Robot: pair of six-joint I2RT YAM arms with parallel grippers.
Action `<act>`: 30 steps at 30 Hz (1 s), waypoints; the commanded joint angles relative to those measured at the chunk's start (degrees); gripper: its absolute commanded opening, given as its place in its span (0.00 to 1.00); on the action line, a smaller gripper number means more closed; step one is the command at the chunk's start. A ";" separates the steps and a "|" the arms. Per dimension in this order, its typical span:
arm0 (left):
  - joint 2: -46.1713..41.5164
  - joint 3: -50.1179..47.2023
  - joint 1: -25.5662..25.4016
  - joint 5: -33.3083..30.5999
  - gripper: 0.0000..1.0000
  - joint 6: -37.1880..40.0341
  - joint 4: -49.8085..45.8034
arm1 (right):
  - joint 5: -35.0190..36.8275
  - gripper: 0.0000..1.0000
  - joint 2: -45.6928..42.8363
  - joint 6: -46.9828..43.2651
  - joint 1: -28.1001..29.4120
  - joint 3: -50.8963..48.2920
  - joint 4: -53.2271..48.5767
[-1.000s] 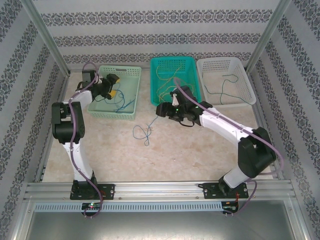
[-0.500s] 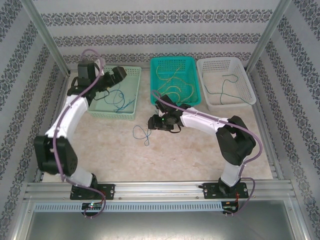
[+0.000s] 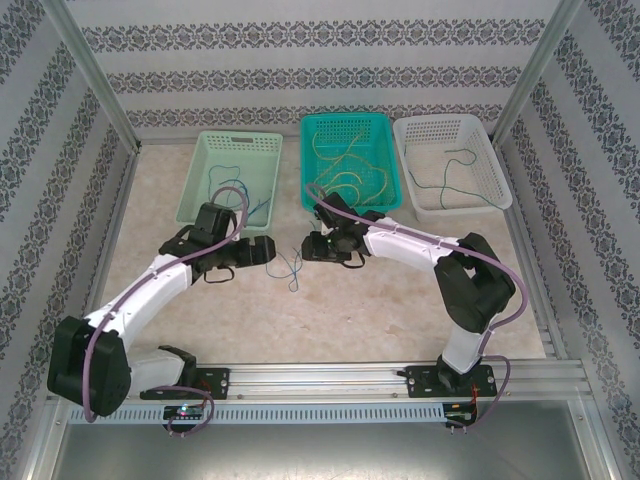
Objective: Untangle the cables
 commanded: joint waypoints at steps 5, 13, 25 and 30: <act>7.90 0.39 -1.38 -0.65 0.77 3.70 0.72 | 2.87 0.45 -4.70 -0.51 -1.31 -1.69 0.31; 15.91 2.13 -2.38 -1.51 0.67 4.32 4.16 | 3.02 0.45 -7.95 0.28 -3.11 -4.43 1.15; 20.20 4.15 -3.38 -5.17 0.08 3.08 8.13 | 3.26 0.46 -9.48 0.29 -3.29 -5.81 1.38; 11.48 3.29 -3.52 -5.81 0.00 4.80 5.78 | 3.29 0.46 -10.61 0.54 -3.42 -6.98 2.66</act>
